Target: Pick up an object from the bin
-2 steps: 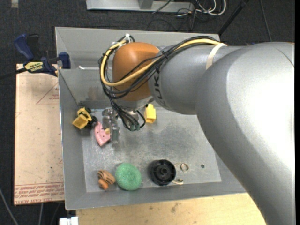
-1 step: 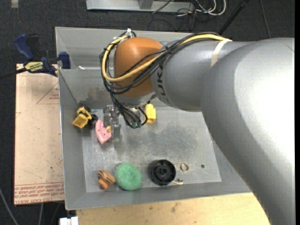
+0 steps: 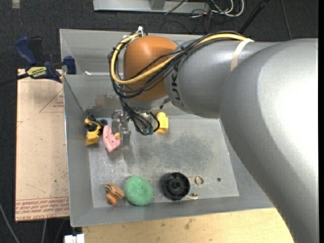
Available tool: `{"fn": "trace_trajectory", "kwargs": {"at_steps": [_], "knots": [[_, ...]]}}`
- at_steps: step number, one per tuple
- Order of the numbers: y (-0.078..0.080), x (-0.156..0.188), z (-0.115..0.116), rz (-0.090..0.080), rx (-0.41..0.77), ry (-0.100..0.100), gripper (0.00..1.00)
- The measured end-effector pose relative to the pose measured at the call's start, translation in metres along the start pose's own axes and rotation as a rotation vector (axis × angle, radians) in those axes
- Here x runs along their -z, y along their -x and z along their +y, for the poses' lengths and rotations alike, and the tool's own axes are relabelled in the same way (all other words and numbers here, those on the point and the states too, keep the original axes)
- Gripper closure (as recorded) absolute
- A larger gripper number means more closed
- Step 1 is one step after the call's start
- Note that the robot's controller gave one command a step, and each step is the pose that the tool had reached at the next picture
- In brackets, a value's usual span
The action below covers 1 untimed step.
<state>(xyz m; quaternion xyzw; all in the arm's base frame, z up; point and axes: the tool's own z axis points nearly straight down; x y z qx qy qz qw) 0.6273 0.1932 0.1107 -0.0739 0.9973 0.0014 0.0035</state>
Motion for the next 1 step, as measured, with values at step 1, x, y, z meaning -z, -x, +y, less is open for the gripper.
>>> {"fn": "trace_trajectory", "kwargs": {"at_steps": [1], "knots": [[-0.001, 0.0077, -0.0001, 0.003, 0.0, 0.0, 1.0]]}}
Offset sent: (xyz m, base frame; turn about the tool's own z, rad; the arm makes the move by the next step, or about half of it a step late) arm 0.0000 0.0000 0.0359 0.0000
